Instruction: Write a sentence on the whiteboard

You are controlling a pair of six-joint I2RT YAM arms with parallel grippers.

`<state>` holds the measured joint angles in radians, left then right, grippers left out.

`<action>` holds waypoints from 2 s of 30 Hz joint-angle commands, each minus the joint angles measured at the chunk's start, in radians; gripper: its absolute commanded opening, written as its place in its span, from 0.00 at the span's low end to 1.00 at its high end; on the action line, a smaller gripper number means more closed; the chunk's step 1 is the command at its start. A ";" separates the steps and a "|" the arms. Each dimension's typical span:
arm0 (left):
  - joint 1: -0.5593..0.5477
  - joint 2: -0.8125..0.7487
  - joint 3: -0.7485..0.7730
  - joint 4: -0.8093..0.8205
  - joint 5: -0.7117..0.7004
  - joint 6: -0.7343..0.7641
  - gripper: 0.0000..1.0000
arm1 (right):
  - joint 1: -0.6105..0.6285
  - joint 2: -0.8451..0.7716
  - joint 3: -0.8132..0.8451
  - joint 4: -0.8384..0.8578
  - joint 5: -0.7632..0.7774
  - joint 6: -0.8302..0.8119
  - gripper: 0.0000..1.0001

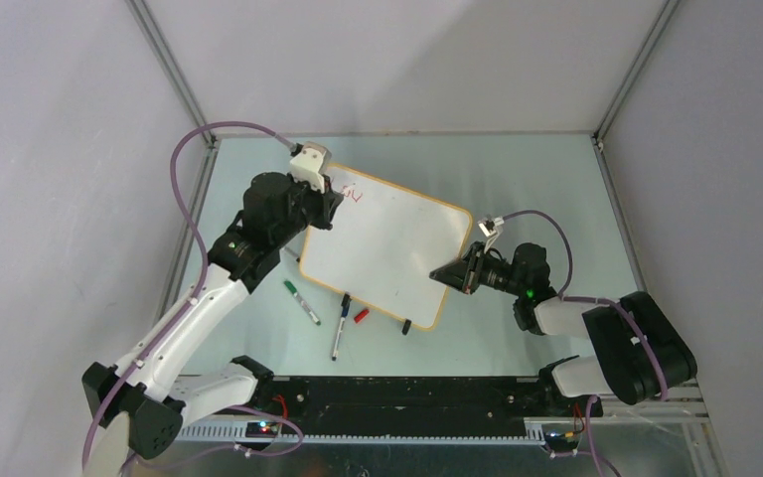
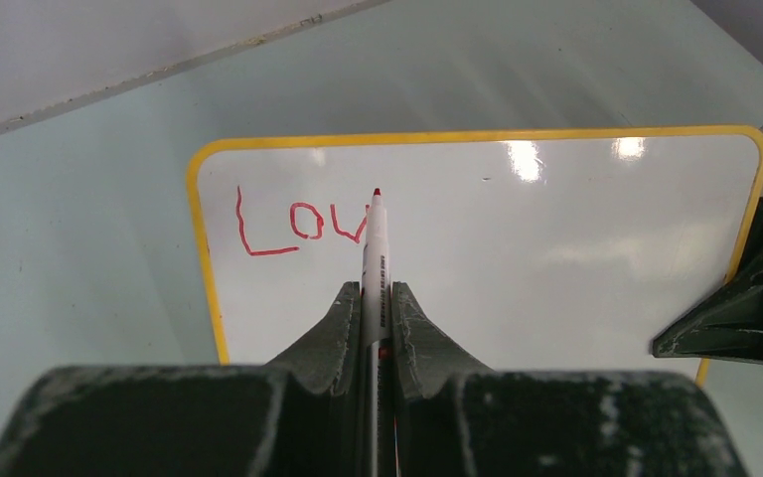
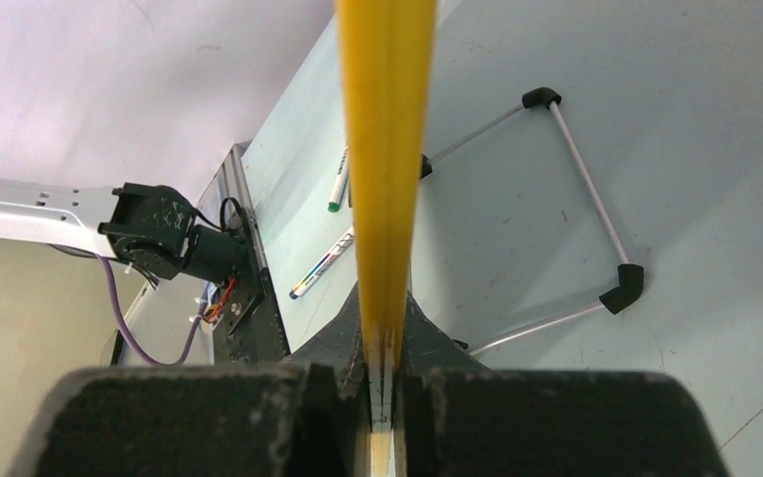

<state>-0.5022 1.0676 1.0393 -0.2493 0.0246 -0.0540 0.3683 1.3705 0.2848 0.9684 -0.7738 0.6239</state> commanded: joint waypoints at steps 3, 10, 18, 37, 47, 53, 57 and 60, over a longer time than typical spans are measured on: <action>-0.007 -0.012 -0.002 0.026 -0.018 -0.009 0.00 | -0.001 -0.027 0.019 -0.029 -0.017 -0.073 0.00; -0.009 0.008 -0.001 0.027 -0.002 -0.016 0.00 | -0.010 -0.052 0.019 -0.062 -0.010 -0.091 0.00; -0.010 0.001 0.003 0.016 -0.018 -0.024 0.00 | -0.017 -0.054 0.018 -0.098 0.021 -0.122 0.00; -0.031 0.115 0.042 -0.025 0.069 -0.030 0.00 | -0.021 -0.026 0.024 -0.069 0.017 -0.111 0.00; -0.053 0.119 0.044 -0.027 0.036 -0.025 0.00 | -0.020 -0.022 0.030 -0.072 0.014 -0.111 0.00; -0.054 0.123 0.034 -0.005 -0.014 -0.046 0.00 | -0.020 -0.024 0.030 -0.071 0.012 -0.110 0.00; -0.054 0.130 0.035 0.003 -0.021 -0.058 0.00 | -0.019 -0.036 0.030 -0.090 0.016 -0.120 0.00; -0.054 0.131 0.037 0.004 -0.036 -0.057 0.00 | -0.021 -0.042 0.030 -0.095 0.019 -0.122 0.00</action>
<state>-0.5499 1.1938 1.0588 -0.2935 0.0246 -0.0959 0.3504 1.3407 0.2955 0.9039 -0.7792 0.5934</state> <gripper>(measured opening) 0.152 0.080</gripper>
